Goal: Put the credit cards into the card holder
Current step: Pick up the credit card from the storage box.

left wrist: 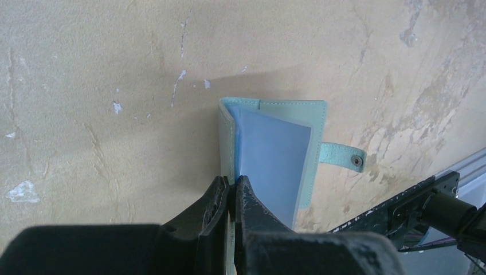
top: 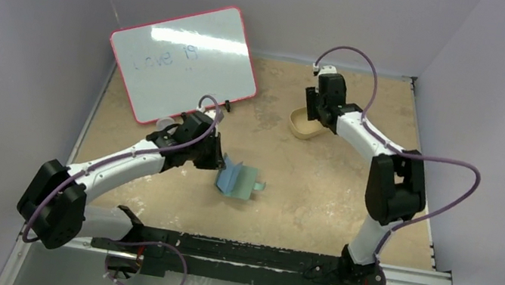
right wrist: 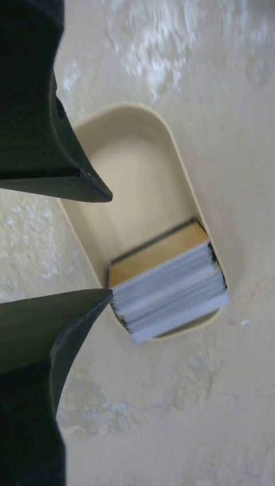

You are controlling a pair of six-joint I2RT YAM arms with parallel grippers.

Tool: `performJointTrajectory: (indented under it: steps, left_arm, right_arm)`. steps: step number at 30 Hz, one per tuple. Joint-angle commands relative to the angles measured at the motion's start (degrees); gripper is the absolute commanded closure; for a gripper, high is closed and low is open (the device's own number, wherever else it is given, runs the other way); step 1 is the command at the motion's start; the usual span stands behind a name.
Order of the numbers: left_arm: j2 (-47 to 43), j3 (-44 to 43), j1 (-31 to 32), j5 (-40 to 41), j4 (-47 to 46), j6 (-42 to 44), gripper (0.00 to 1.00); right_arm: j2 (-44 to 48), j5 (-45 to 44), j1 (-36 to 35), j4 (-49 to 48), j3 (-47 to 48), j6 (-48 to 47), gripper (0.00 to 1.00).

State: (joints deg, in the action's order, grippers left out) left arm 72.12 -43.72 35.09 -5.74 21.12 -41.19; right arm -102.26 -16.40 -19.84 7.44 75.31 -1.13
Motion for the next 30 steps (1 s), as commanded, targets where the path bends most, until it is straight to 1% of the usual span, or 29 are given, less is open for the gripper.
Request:
performJointTrajectory:
  steps: [1, 4, 12, 19, 24, 27, 30]
  left_arm:
    - [-1.8, -1.6, -0.3, -1.9, -0.5, 2.1, 1.0]
    - [-1.8, -0.7, -0.3, -2.1, -1.1, 2.7, 1.0]
    - [-0.9, 0.1, -0.3, -3.5, -3.1, 2.8, 1.0]
    - [-0.8, 0.0, -0.3, -3.6, -2.6, 3.4, 1.0]
    - [-0.3, -0.5, -0.3, -3.7, -2.3, 3.6, 1.0]
    - [-0.2, -0.8, -0.3, -3.6, -2.1, 3.8, 1.0]
    - [0.1, -0.7, -0.3, -3.5, -2.3, 3.8, 1.0]
  right_arm:
    - [-3.6, -3.7, 2.4, -0.7, 5.5, -7.9, 0.4]
    - [-6.9, -3.4, 3.3, -0.4, 8.0, -10.5, 0.37]
    - [-13.5, -5.5, 3.6, 1.3, 13.9, -13.3, 0.36]
    - [-15.7, -5.3, 3.6, 1.2, 14.6, -13.7, 0.36]
    - [-16.5, -7.2, 3.6, 0.8, 14.6, -14.0, 0.35]
    - [-16.8, -9.0, 3.6, 0.6, 14.7, -14.4, 0.38]
    - [-16.8, -10.8, 3.6, 0.6, 15.0, -14.3, 0.46]
